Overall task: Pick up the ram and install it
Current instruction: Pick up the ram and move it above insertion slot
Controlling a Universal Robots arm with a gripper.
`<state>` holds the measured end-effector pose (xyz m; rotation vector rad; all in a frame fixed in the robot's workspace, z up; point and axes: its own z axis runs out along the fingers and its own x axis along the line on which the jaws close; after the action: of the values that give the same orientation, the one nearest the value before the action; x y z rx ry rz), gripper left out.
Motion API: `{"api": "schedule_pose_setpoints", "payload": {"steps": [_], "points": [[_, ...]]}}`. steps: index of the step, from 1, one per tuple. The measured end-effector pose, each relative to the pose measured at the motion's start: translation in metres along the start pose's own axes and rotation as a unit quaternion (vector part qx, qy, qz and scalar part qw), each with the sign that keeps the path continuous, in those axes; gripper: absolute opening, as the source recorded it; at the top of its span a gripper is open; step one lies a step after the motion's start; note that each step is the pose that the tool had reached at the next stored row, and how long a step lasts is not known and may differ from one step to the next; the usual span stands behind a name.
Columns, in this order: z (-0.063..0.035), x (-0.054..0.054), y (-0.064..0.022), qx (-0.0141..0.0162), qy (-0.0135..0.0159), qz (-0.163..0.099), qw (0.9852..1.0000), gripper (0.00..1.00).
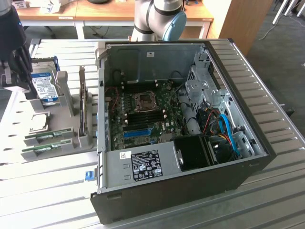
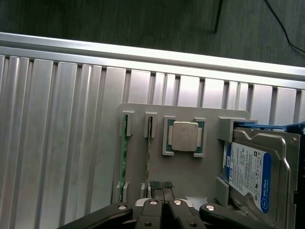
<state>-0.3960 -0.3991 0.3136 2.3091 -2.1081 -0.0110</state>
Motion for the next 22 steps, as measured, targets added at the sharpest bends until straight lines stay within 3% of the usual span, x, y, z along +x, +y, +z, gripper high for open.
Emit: {"api": "schedule_pose_setpoints", "payload": {"steps": [13, 22], "points": [[0.0174, 0.000, -0.0003, 0.0000, 0.0000, 0.000, 1.0000, 0.11], [0.0180, 0.000, -0.0003, 0.0000, 0.0000, 0.000, 1.0000, 0.11]]}}
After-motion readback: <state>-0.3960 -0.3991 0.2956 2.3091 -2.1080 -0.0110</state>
